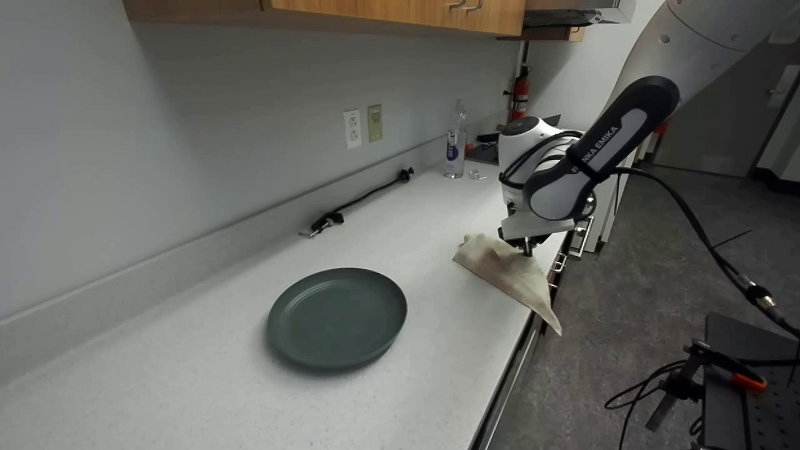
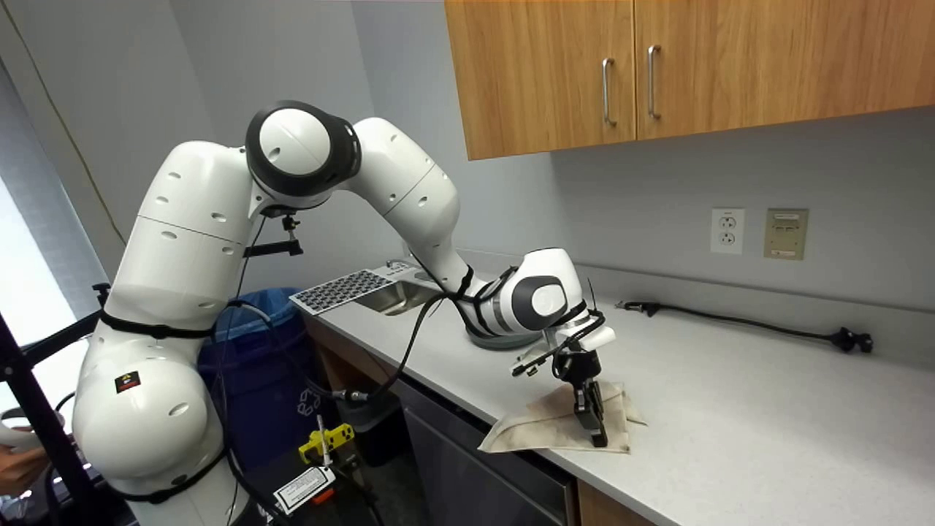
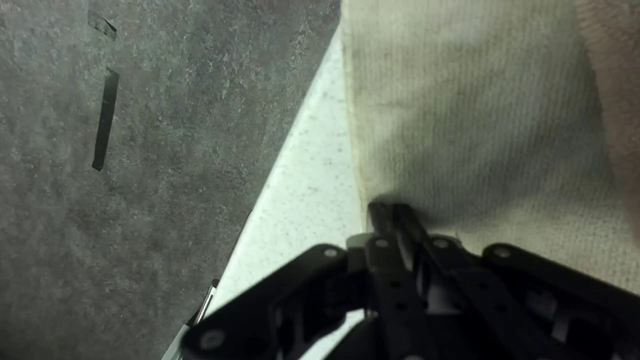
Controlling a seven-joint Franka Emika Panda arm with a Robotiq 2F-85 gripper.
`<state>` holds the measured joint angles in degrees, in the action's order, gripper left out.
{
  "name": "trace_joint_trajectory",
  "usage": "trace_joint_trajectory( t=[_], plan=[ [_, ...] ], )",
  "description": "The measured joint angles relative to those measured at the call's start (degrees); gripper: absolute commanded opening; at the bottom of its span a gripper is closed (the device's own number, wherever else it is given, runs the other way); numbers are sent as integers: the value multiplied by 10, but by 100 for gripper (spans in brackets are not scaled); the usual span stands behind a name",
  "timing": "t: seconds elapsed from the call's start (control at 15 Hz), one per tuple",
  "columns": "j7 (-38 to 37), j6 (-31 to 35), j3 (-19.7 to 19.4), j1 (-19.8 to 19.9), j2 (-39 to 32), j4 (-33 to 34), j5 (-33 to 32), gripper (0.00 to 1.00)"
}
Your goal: Unfold the towel
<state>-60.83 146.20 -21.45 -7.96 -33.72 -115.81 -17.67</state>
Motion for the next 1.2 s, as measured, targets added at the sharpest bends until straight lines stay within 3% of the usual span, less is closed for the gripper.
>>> trace_joint_trajectory(
  t=[0.27,0.53,0.87,1.2],
  plan=[
    [-18,2,-2,-25,8,5,-30,72],
    [-78,12,-14,-68,29,10,-99,99],
    [-146,12,-10,-91,49,14,-151,100],
    [-192,12,12,-86,52,17,-154,100]
  ],
)
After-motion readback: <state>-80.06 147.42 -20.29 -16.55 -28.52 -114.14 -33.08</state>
